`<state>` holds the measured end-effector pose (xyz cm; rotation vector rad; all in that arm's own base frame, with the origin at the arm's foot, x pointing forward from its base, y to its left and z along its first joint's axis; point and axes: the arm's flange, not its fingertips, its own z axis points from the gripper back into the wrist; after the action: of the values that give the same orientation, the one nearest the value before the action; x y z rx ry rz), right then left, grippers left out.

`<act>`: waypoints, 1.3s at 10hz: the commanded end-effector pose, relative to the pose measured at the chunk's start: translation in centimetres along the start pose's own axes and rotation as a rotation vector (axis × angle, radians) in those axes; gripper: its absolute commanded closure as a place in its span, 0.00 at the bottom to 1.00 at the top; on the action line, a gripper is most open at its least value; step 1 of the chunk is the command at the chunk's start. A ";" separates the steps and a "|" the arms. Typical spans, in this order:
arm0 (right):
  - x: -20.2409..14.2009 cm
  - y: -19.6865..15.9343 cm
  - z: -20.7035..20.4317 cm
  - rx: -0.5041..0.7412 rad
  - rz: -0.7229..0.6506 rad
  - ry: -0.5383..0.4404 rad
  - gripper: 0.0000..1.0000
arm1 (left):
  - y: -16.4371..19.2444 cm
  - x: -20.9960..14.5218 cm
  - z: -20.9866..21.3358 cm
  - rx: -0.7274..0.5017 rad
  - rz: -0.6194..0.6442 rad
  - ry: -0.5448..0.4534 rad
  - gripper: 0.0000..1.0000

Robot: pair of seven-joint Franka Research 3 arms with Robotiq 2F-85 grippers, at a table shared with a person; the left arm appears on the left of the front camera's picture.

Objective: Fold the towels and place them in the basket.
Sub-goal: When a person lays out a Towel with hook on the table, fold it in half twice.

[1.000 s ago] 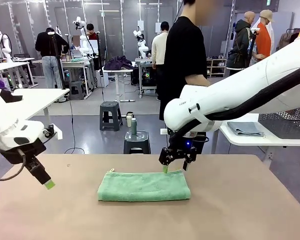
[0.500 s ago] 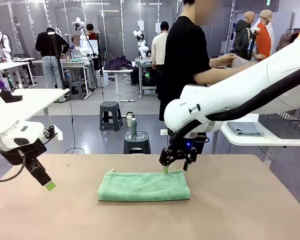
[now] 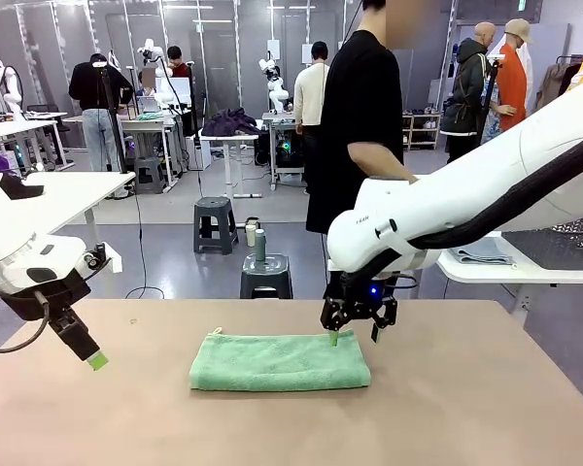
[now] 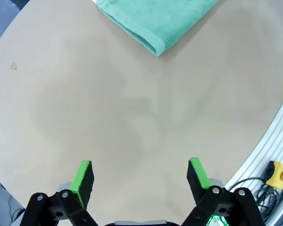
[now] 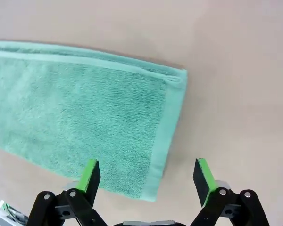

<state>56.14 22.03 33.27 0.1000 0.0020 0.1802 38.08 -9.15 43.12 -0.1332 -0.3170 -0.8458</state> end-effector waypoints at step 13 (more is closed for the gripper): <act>0.6 -0.3 -4.4 -0.063 -0.163 -0.013 1.00 | -0.2 0.0 -0.1 0.014 0.015 0.009 0.00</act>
<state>56.43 21.81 29.22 0.0705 0.0064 0.0539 38.08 -9.15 43.12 -0.1331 -0.3169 -0.8458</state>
